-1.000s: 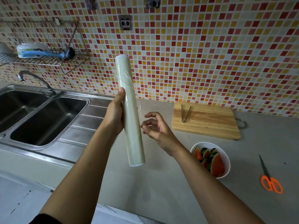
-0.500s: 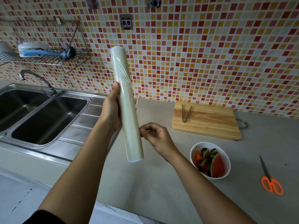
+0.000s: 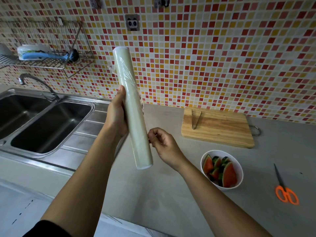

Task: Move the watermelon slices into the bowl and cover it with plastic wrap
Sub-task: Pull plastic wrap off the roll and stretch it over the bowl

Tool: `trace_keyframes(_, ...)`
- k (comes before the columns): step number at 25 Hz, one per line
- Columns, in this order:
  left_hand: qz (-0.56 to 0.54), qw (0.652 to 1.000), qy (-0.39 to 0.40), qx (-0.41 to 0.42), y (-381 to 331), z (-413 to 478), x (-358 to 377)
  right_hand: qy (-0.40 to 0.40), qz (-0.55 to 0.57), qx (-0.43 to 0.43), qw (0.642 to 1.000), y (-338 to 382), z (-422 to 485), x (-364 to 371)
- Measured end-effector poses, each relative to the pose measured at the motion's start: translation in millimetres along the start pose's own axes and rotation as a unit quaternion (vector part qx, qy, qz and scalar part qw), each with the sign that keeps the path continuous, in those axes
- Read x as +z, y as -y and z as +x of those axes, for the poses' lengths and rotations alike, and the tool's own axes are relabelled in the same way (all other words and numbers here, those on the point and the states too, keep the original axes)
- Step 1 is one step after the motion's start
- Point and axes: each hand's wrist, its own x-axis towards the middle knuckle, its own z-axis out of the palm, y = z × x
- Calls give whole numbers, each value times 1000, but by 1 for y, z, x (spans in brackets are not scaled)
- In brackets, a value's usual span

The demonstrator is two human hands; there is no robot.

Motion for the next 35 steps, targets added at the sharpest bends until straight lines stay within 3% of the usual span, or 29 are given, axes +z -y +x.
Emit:
trace_keyframes(11,18,1000,-21,-10,-3,6,-5,1,4,-17,1000,1,2,3)
trace_keyframes(21,38,998,-42,-13,-3,8,-10,20,99,26,995,6,-6,-1)
trace_keyframes(31,76,996,-44,14,1,10,-6,-25,-110,-27,993,3,-4,1)
trace_keyframes(35,118,991,-54,42,0,12,-6,-20,-120,-22,992,2,-4,-2)
